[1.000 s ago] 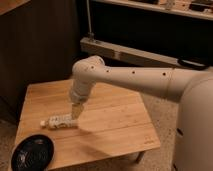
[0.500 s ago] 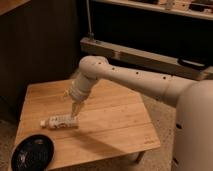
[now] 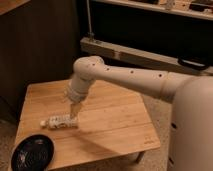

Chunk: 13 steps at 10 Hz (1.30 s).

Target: Place the bottle in the ceramic bowl

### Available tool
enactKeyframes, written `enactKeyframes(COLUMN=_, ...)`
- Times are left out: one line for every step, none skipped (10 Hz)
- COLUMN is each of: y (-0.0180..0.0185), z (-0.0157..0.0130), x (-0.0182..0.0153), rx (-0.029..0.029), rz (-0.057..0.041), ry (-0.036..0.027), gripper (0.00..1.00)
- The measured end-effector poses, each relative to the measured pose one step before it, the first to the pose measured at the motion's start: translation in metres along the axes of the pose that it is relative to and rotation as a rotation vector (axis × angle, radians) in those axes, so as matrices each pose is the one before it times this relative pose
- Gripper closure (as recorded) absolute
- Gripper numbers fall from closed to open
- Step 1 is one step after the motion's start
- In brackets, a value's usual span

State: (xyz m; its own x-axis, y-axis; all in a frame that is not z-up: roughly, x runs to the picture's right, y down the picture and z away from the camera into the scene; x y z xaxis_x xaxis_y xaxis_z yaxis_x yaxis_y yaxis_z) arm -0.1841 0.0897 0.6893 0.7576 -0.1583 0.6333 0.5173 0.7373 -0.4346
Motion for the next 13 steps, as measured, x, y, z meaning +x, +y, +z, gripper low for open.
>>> enactKeyframes(y=0.00137, z=0.00270, x=-0.00444, rx=-0.00165, rz=0.06459, ry=0.11051, gripper=0.35)
enactKeyframes(y=0.00171, z=-0.00007, x=-0.00314, rx=0.00716, rz=0.05606, ry=0.08994, gripper=0.35)
enactKeyframes(y=0.00141, z=0.00050, x=0.00508, rx=0.01504, rz=0.02502, ry=0.05824, gripper=0.35)
enactKeyframes(y=0.00446, z=-0.00010, x=0.00235, rx=0.01257, rz=0.01845, ry=0.00846, gripper=0.35)
enactKeyframes(y=0.00332, z=0.00292, x=0.00923, rx=0.02932, rz=0.01300, ry=-0.02446, gripper=0.35)
enactKeyframes(y=0.00317, z=0.00228, x=0.00573, rx=0.01979, rz=0.00268, ry=-0.04991, gripper=0.35)
enactKeyframes(y=0.00396, z=0.00103, x=0.01187, rx=0.03350, rz=0.00954, ry=-0.07424, gripper=0.35)
enactKeyframes(y=0.00289, z=-0.00075, x=0.00838, rx=0.02912, rz=0.00873, ry=-0.04170, gripper=0.35)
enactKeyframes(y=0.00248, z=-0.00156, x=0.00803, rx=0.02951, rz=0.00669, ry=-0.03156, gripper=0.35)
enactKeyframes(y=0.00023, z=0.00008, x=0.00593, rx=0.01780, rz=0.00887, ry=-0.01360, gripper=0.35)
enactKeyframes(y=-0.00082, z=0.00153, x=0.00518, rx=0.01285, rz=0.00950, ry=-0.00951, gripper=0.35)
enactKeyframes(y=-0.00017, z=0.00582, x=0.00687, rx=0.00660, rz=0.01035, ry=-0.01030, gripper=0.35)
enactKeyframes(y=-0.00029, z=0.00883, x=0.00477, rx=0.00047, rz=0.01139, ry=-0.01683, gripper=0.35)
